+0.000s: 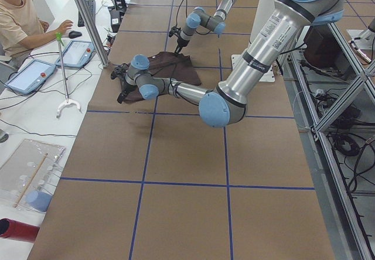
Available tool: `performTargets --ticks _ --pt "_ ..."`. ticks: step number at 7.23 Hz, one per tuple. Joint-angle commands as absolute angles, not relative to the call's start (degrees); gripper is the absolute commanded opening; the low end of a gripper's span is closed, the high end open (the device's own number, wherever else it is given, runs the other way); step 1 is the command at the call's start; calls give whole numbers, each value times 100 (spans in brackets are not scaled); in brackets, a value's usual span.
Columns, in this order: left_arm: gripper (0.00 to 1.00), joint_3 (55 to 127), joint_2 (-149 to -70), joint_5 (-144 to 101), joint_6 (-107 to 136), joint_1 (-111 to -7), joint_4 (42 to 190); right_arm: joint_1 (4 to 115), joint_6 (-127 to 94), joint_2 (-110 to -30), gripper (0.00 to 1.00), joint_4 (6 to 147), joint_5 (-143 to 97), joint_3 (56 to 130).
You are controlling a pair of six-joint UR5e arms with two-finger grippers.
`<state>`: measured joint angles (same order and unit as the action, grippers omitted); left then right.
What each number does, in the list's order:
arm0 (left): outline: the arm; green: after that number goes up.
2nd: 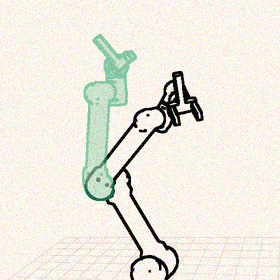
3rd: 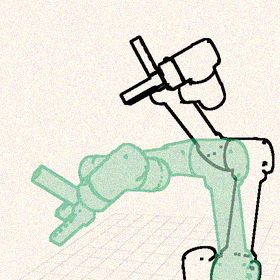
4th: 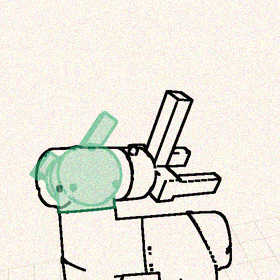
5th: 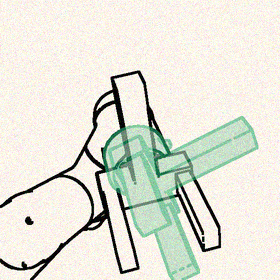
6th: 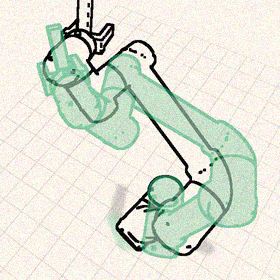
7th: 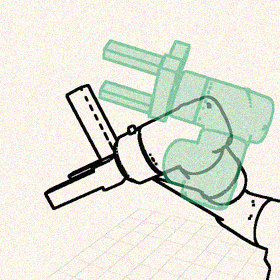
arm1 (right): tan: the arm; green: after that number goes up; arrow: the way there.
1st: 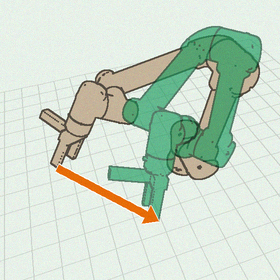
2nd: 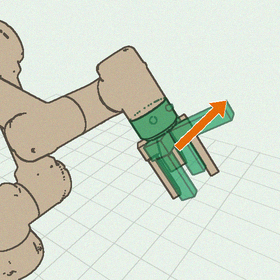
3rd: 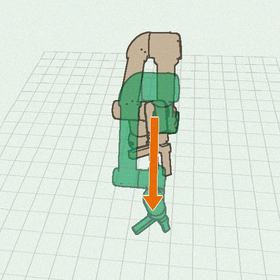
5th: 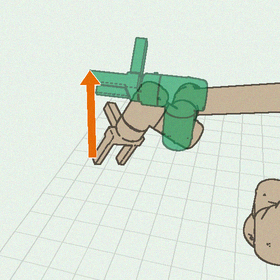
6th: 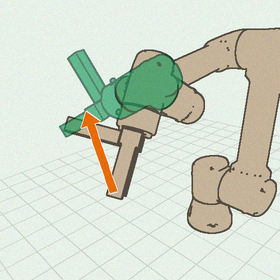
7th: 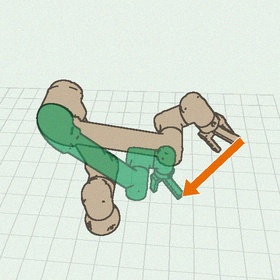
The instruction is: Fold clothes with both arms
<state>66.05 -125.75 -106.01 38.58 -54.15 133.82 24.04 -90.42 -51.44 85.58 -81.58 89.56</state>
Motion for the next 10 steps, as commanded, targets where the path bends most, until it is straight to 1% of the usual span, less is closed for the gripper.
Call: performTargets --ticks 1,5,6,7,9,10 --pt "100 7239 -12367 -10986 4506 -5247 13299 1734 -9332 -6018 0 8604 -7614 9990" --pt "100 7321 -12366 -10986 4720 -5107 13298 959 -9554 -6792 0 8718 -7067 10870" --pt "100 7330 -12366 -10986 4763 -5080 13298 906 -9562 -6907 33 8719 -7058 10976" --pt "100 7382 -12366 -10986 4903 -5028 13298 792 -9528 -6969 99 8867 -6849 11038" --pt "100 7680 -12235 -10986 5123 -4861 13289 704 -9091 -6909 100 9856 -7004 11765" --pt "100 7690 -12217 -10986 5133 -4852 13289 477 -8714 -6908 100 9861 -6918 11690"
